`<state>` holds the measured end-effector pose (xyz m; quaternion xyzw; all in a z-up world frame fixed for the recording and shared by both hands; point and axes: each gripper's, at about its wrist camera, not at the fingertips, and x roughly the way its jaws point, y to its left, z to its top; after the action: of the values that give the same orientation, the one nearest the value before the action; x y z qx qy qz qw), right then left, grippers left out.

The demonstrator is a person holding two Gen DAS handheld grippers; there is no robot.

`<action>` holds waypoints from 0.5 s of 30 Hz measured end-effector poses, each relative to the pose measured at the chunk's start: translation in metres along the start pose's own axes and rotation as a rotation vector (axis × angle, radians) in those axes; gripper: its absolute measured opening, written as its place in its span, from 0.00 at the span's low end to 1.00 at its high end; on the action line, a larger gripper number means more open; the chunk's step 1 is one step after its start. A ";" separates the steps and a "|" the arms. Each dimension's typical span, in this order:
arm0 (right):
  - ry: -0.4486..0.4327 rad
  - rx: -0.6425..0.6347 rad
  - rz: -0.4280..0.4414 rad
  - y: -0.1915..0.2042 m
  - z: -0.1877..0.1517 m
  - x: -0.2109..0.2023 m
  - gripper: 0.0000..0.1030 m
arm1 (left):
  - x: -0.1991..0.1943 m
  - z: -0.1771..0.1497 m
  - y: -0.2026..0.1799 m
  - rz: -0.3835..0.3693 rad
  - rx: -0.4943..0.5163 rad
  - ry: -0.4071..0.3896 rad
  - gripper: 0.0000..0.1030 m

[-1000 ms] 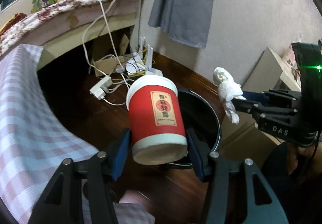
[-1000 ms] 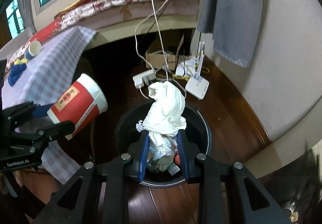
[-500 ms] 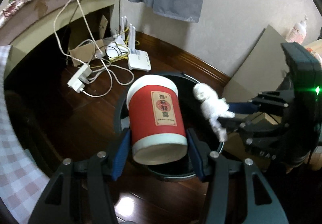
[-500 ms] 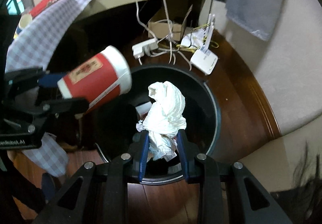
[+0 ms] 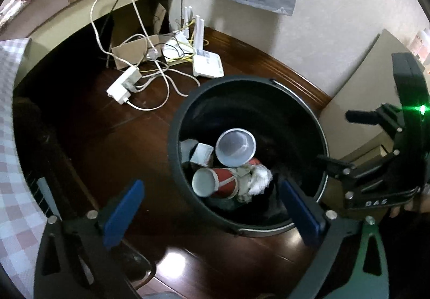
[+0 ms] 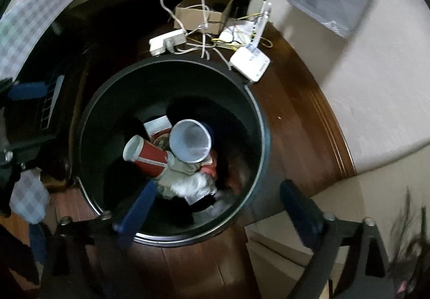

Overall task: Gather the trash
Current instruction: 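Open both tools to drop the cup and tissue into the bin, then move both tools back toward the table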

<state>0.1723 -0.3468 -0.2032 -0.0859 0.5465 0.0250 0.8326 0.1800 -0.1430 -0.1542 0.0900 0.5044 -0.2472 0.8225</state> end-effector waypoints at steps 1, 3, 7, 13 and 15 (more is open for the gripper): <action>0.000 0.001 -0.001 0.000 0.001 0.000 0.97 | -0.001 -0.001 0.000 0.003 -0.001 -0.001 0.99; 0.003 0.005 -0.003 0.000 0.002 -0.001 1.00 | -0.002 -0.001 0.001 0.006 -0.003 -0.002 0.99; -0.033 -0.017 -0.048 0.003 0.001 -0.012 1.00 | -0.008 0.001 0.001 0.010 -0.003 -0.013 0.99; -0.087 0.024 -0.054 -0.002 0.003 -0.037 1.00 | -0.026 -0.001 -0.001 0.003 -0.009 -0.044 0.99; -0.104 0.039 -0.046 -0.002 0.002 -0.045 1.00 | -0.031 -0.001 -0.003 0.005 -0.009 -0.055 0.99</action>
<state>0.1565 -0.3459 -0.1605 -0.0808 0.5006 -0.0001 0.8619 0.1663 -0.1354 -0.1273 0.0808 0.4824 -0.2455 0.8369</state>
